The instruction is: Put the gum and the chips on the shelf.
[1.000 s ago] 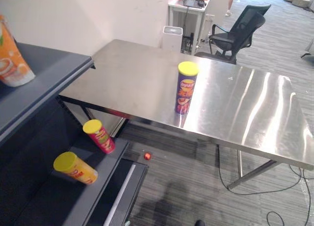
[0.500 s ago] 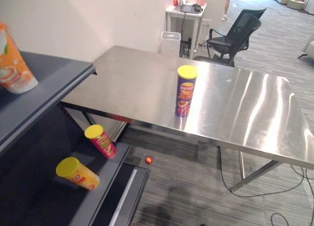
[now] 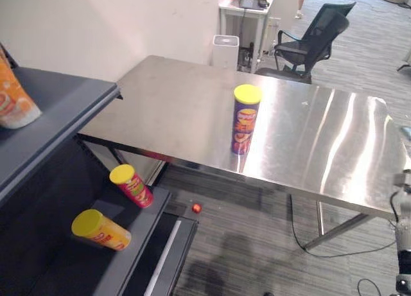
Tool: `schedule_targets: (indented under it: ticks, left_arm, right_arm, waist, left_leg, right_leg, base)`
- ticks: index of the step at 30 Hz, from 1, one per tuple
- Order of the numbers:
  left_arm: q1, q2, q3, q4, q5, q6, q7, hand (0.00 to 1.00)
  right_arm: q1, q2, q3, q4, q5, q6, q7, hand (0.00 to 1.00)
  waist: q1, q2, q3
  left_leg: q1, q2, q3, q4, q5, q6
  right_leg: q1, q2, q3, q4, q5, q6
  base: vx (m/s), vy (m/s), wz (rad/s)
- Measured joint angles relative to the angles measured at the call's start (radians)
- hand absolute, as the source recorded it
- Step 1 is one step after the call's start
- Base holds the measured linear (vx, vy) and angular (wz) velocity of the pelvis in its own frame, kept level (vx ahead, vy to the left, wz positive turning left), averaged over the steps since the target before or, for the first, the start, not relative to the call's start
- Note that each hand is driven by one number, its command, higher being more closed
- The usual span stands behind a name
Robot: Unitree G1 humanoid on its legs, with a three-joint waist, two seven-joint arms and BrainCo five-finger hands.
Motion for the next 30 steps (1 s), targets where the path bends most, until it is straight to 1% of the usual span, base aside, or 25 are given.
schedule_targets:
  ticks: [1, 2, 3, 4, 6, 7, 9, 11, 13, 15, 20, 24, 27, 30]
  left_arm:
    - [0.001, 0.000, -0.002, -0.006, 0.025, -0.005, 0.005, 0.00]
    - [0.001, 0.000, -0.007, -0.010, 0.034, -0.010, 0.008, 0.00]
    - [0.001, 0.003, -0.014, -0.024, 0.063, -0.019, 0.019, 0.00]
    - [0.001, 0.009, -0.022, -0.031, 0.091, -0.039, 0.026, 0.00]
    - [0.001, 0.015, -0.043, -0.037, 0.112, -0.056, 0.031, 0.00]
    - [0.001, 0.022, -0.060, -0.046, 0.112, -0.060, 0.035, 0.00]
    - [0.005, 0.025, -0.076, -0.062, 0.112, -0.065, 0.038, 0.00]
    - [0.007, 0.028, -0.089, -0.074, 0.111, -0.077, 0.041, 0.00]
    - [0.007, 0.029, -0.099, -0.077, 0.111, -0.085, 0.043, 0.00]
    - [0.008, 0.030, -0.100, -0.086, 0.111, -0.085, 0.045, 0.00]
    - [0.015, 0.030, -0.119, -0.095, 0.112, -0.086, 0.057, 0.00]
    - [0.017, 0.029, -0.119, -0.095, 0.109, -0.087, 0.061, 0.00]
    - [0.017, 0.029, -0.120, -0.095, 0.109, -0.088, 0.061, 0.00]
    - [0.017, 0.030, -0.120, -0.096, 0.109, -0.090, 0.061, 0.00]
  right_arm:
    - [-0.010, -0.017, 0.041, 0.001, -0.031, 0.022, 0.054, 0.00]
    - [-0.012, -0.026, 0.065, 0.001, -0.032, 0.032, 0.080, 0.00]
    - [-0.014, -0.044, 0.103, 0.001, -0.034, 0.052, 0.129, 0.00]
    - [-0.026, -0.053, 0.135, 0.004, -0.034, 0.078, 0.173, 0.00]
    - [-0.055, -0.056, 0.175, 0.025, -0.034, 0.098, 0.217, 0.00]
    - [-0.082, -0.061, 0.213, 0.047, -0.034, 0.116, 0.241, 0.00]
    - [-0.097, -0.069, 0.241, 0.050, -0.034, 0.120, 0.258, 0.00]
    - [-0.124, -0.074, 0.269, 0.057, -0.038, 0.124, 0.264, 0.00]
    - [-0.142, -0.074, 0.283, 0.078, -0.039, 0.127, 0.264, 0.00]
    - [-0.157, -0.074, 0.300, 0.080, -0.068, 0.133, 0.263, 0.00]
    - [-0.176, -0.073, 0.340, 0.109, -0.070, 0.134, 0.257, 0.00]
    - [-0.206, -0.073, 0.343, 0.120, -0.107, 0.134, 0.208, 0.00]
    - [-0.207, -0.071, 0.343, 0.122, -0.112, 0.134, 0.174, 0.00]
    - [-0.211, -0.069, 0.344, 0.125, -0.114, 0.144, 0.169, 0.00]
  waist:
    - [-0.001, -0.002, 0.001]
    - [-0.001, -0.004, 0.002]
    - [-0.001, -0.011, 0.005]
    - [-0.001, -0.015, 0.008]
    - [0.001, -0.017, 0.010]
    - [0.004, -0.022, 0.014]
    - [0.007, -0.024, 0.014]
    - [0.008, -0.024, 0.022]
    - [0.009, -0.030, 0.027]
    - [0.011, -0.031, 0.038]
    - [0.013, -0.026, 0.048]
    - [0.016, -0.023, 0.072]
    - [0.019, -0.023, 0.075]
    - [0.023, -0.027, 0.078]
  left_leg:
    - [0.000, -0.005, -0.007, 0.001, 0.000, 0.001]
    - [0.000, -0.009, -0.016, 0.002, 0.002, 0.003]
    - [-0.002, -0.016, -0.031, 0.004, 0.004, 0.007]
    - [-0.007, -0.022, -0.045, 0.007, 0.004, 0.007]
    - [-0.013, -0.024, -0.052, 0.017, 0.005, 0.008]
    - [-0.014, -0.030, -0.057, 0.031, 0.005, 0.009]
    - [-0.022, -0.039, -0.076, 0.042, 0.006, 0.009]
    - [-0.031, -0.046, -0.088, 0.049, 0.007, 0.011]
    - [-0.044, -0.053, -0.106, 0.061, 0.008, 0.014]
    - [-0.055, -0.056, -0.110, 0.069, 0.009, 0.015]
    - [-0.062, -0.055, -0.131, 0.069, 0.013, 0.021]
    - [-0.064, -0.056, -0.134, 0.068, 0.018, 0.029]
    - [-0.073, -0.056, -0.148, 0.065, 0.021, 0.034]
    - [-0.080, -0.058, -0.157, 0.045, 0.034, 0.042]
  right_leg:
    - [0.004, -0.006, -0.006, 0.000, 0.001, 0.001]
    - [0.006, -0.009, -0.010, 0.000, 0.002, 0.003]
    - [0.010, -0.016, -0.022, 0.000, 0.002, 0.004]
    - [0.012, -0.021, -0.028, 0.000, 0.007, 0.005]
    - [0.011, -0.024, -0.033, -0.001, 0.021, -0.004]
    - [0.021, -0.033, -0.037, -0.001, 0.026, -0.005]
    - [0.024, -0.042, -0.045, 0.000, 0.030, -0.002]
    - [0.023, -0.049, -0.058, 0.000, 0.040, -0.003]
    - [0.024, -0.056, -0.070, 0.000, 0.041, -0.003]
    - [0.022, -0.060, -0.080, 0.000, 0.041, -0.003]
    - [0.022, -0.057, -0.087, 0.000, 0.041, -0.003]
    - [0.022, -0.057, -0.087, 0.000, 0.041, -0.002]
    - [0.017, -0.056, -0.092, -0.001, 0.041, -0.002]
    - [0.004, -0.055, -0.094, -0.001, 0.041, -0.002]
  base:
    - [0.03, 0.034, 0.15]
    - [0.02, 0.027, 0.19]
    - [0.02, 0.021, 0.25]
    - [0.01, 0.020, 0.24]
    - [0.00, 0.026, 0.13]
    - [-0.02, 0.026, 0.11]
    - [-0.02, 0.013, 0.17]
    - [-0.03, 0.009, 0.20]
    - [-0.04, -0.006, 0.18]
    - [-0.07, -0.028, 0.14]
    - [-0.06, -0.048, 0.08]
    - [-0.09, -0.047, 0.01]
    - [-0.11, -0.046, 0.10]
    - [-0.08, -0.035, 0.07]
